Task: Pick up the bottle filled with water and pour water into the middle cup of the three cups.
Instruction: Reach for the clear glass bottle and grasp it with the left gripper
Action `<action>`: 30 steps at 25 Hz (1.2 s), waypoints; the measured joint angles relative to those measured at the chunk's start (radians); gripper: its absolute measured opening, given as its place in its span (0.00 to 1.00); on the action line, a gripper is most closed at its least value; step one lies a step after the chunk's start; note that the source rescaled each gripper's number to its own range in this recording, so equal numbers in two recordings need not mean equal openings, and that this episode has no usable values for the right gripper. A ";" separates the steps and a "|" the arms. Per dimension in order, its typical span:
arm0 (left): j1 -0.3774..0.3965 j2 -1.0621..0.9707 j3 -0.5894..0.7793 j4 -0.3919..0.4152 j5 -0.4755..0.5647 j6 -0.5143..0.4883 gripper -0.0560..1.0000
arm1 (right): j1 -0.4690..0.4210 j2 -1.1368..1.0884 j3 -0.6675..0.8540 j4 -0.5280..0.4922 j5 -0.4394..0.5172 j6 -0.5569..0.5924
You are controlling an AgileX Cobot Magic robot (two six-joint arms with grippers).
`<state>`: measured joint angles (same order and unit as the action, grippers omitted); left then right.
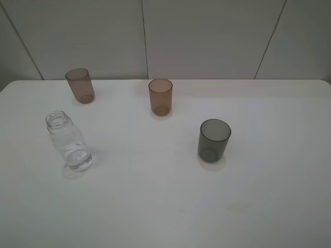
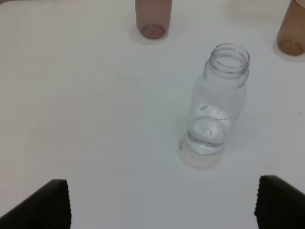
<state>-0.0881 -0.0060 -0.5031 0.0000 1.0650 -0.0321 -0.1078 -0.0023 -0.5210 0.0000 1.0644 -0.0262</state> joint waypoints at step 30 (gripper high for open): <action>0.000 0.000 0.000 0.000 0.000 0.000 1.00 | 0.000 0.000 0.000 0.000 0.000 0.000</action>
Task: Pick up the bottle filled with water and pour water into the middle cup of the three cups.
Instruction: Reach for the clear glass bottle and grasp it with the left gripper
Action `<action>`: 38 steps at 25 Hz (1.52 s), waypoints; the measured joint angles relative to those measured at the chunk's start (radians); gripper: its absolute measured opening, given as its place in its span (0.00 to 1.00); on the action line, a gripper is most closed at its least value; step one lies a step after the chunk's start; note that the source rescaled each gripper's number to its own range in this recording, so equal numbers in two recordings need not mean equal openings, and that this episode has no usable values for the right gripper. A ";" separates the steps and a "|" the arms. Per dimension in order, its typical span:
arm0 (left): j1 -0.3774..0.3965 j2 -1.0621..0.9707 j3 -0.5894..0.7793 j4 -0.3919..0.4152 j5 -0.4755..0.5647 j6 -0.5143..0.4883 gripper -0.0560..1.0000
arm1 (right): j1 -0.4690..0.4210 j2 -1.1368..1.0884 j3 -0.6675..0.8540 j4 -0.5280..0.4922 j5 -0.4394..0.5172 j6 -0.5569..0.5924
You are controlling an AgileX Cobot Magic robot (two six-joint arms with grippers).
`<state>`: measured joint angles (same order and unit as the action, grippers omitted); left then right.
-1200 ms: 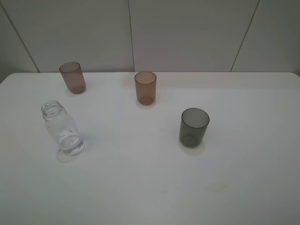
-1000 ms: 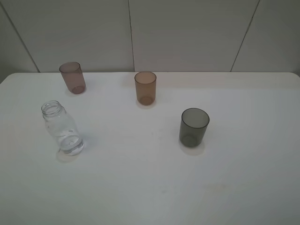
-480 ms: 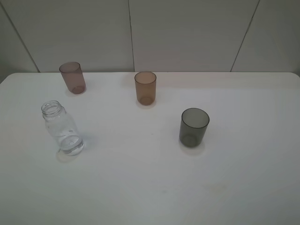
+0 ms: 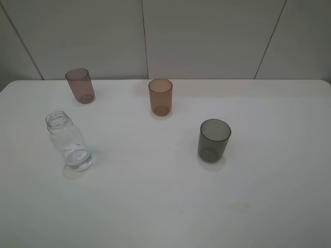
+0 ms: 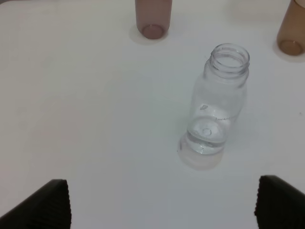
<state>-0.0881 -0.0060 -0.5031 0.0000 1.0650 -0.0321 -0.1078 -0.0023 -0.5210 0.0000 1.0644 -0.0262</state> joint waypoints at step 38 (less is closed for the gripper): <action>-0.047 0.586 0.174 -0.237 -0.561 0.262 1.00 | 0.000 0.000 0.000 0.000 0.000 0.000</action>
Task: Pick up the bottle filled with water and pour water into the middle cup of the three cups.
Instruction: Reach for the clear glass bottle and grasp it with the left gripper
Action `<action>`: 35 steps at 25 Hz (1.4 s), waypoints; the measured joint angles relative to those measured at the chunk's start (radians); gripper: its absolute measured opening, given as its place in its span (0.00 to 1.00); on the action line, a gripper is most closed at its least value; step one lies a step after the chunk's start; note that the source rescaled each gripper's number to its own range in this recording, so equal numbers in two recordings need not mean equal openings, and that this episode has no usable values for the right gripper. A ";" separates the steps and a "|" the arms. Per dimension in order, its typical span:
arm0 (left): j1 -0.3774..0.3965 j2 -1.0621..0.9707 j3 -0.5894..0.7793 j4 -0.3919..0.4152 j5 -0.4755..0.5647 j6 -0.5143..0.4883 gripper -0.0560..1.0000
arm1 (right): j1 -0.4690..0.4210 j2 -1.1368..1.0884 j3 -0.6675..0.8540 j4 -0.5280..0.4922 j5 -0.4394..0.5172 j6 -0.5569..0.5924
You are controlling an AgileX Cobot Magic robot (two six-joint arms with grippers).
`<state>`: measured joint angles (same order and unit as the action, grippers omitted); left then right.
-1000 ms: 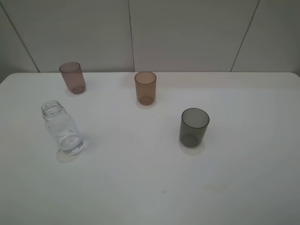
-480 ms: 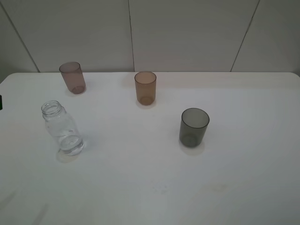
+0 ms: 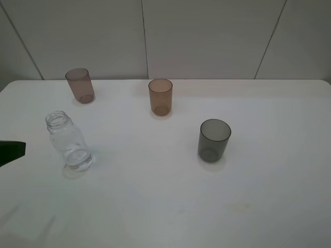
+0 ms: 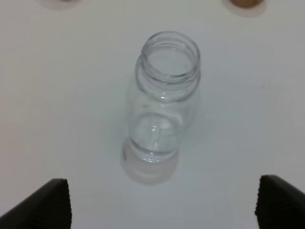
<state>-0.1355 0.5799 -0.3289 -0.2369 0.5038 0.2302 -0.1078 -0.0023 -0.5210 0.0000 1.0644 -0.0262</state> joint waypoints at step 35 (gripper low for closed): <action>-0.220 0.451 0.254 0.166 -0.987 -0.216 1.00 | 0.000 0.000 0.000 0.000 0.000 0.000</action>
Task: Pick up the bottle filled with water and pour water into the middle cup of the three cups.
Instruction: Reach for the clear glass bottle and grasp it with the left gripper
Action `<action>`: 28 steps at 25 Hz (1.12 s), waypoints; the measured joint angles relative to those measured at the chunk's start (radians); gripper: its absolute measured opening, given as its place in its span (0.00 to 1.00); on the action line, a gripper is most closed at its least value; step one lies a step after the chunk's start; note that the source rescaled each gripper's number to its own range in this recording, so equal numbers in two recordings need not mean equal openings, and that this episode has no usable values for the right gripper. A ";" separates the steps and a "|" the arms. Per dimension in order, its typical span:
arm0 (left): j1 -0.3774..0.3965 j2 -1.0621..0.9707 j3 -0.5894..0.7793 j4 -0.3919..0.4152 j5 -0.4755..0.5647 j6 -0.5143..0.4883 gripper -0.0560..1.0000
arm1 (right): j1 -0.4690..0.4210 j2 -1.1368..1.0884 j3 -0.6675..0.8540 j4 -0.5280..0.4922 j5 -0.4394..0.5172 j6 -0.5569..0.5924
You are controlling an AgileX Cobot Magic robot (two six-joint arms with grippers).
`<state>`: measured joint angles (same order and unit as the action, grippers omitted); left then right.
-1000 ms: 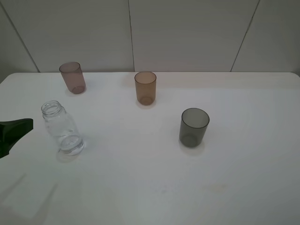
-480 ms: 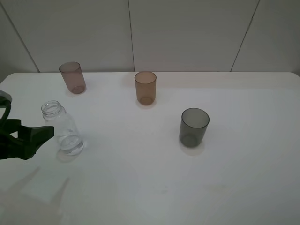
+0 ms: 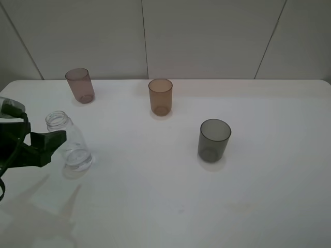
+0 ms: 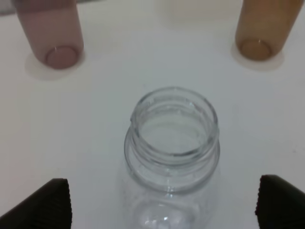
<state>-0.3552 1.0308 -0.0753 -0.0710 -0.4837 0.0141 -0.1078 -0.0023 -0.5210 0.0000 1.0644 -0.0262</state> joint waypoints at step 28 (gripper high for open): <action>0.000 0.771 0.069 0.062 -0.714 -0.061 1.00 | 0.000 0.000 0.000 0.000 0.000 0.000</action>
<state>-0.3552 1.8020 -0.0063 -0.0088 -1.1978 -0.0472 -0.1078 -0.0023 -0.5210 0.0000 1.0644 -0.0262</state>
